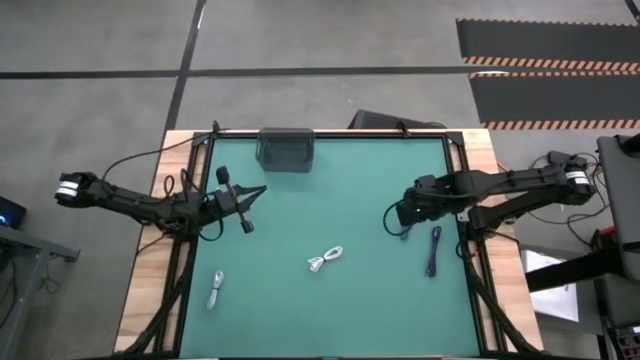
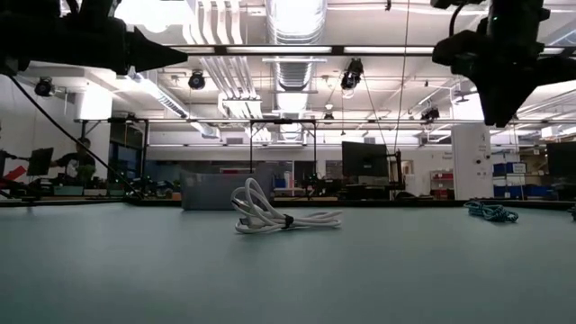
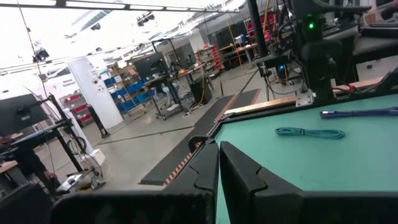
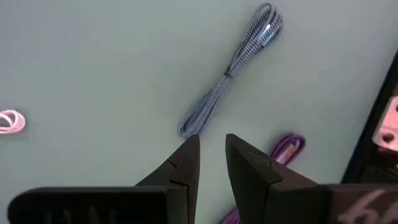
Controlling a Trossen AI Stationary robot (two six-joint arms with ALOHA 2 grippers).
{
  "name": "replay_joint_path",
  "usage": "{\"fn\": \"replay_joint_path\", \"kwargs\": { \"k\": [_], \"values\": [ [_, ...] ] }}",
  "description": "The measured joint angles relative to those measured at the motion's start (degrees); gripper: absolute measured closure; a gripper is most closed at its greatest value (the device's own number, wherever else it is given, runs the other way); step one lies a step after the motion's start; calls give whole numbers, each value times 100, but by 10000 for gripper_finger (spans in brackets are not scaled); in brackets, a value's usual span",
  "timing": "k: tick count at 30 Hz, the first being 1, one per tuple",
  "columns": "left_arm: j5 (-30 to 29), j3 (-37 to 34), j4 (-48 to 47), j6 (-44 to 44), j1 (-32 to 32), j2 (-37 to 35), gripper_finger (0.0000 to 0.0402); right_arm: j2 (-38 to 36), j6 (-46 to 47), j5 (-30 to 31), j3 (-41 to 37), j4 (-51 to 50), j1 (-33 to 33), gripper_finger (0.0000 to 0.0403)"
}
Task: Pick and place USB-C Cables
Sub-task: Put the blue charger cable into the bin
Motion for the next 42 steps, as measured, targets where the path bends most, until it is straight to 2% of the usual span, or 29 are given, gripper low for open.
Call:
{"fn": "replay_joint_path", "kwargs": {
  "k": [9,20,24,32,42],
  "values": [
    [0,0,-3,0,0,2,402,316,46,-49,-81,3,-123,325],
    [0,0,-6,0,-2,8,402,765,-237,7,-119,267,-610,226],
    [0,0,-6,0,-1,9,402,991,-584,151,-147,527,-868,206],
    [-1,0,-4,0,0,3,402,1499,-1173,152,-165,660,-1268,202],
    [-1,0,-6,-2,0,9,402,1671,-1186,-31,-643,1247,-1303,202]
  ]
}}
